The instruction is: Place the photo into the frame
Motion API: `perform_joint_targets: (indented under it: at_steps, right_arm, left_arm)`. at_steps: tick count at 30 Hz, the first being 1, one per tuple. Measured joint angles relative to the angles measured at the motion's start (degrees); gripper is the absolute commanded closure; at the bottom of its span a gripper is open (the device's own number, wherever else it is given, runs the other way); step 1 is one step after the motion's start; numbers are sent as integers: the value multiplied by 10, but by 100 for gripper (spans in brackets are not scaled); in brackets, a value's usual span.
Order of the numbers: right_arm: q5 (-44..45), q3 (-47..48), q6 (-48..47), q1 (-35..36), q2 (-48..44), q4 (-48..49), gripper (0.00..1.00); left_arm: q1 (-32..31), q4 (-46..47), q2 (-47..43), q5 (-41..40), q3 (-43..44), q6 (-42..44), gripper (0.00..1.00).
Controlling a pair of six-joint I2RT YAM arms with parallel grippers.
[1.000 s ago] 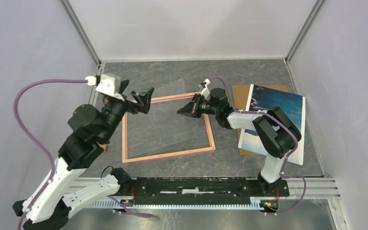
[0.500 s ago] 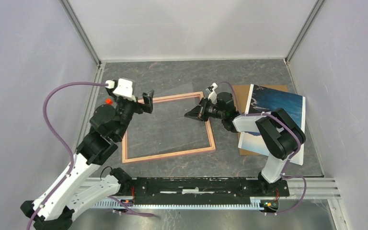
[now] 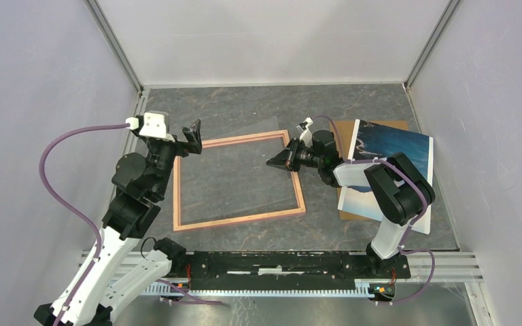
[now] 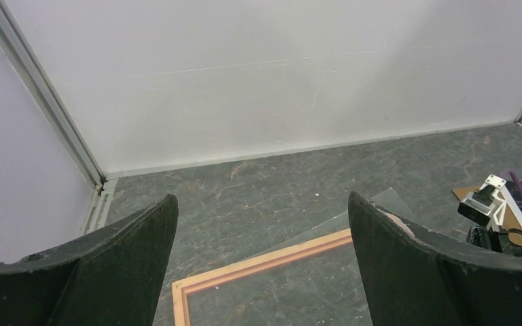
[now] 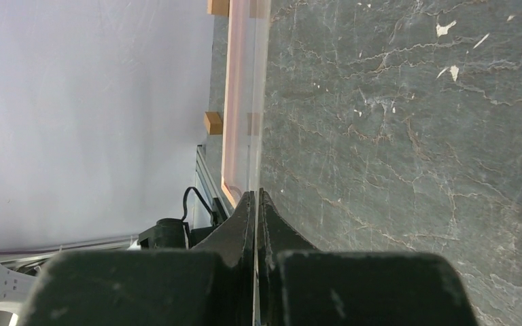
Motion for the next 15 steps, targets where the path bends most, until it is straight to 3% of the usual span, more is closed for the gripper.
perform_joint_targets:
  at_steps: [15]
  right_arm:
    - [-17, -1, -10, -3, 0, 0, 100]
  left_arm:
    - [4, 0, 3, 10, 0, 0, 0]
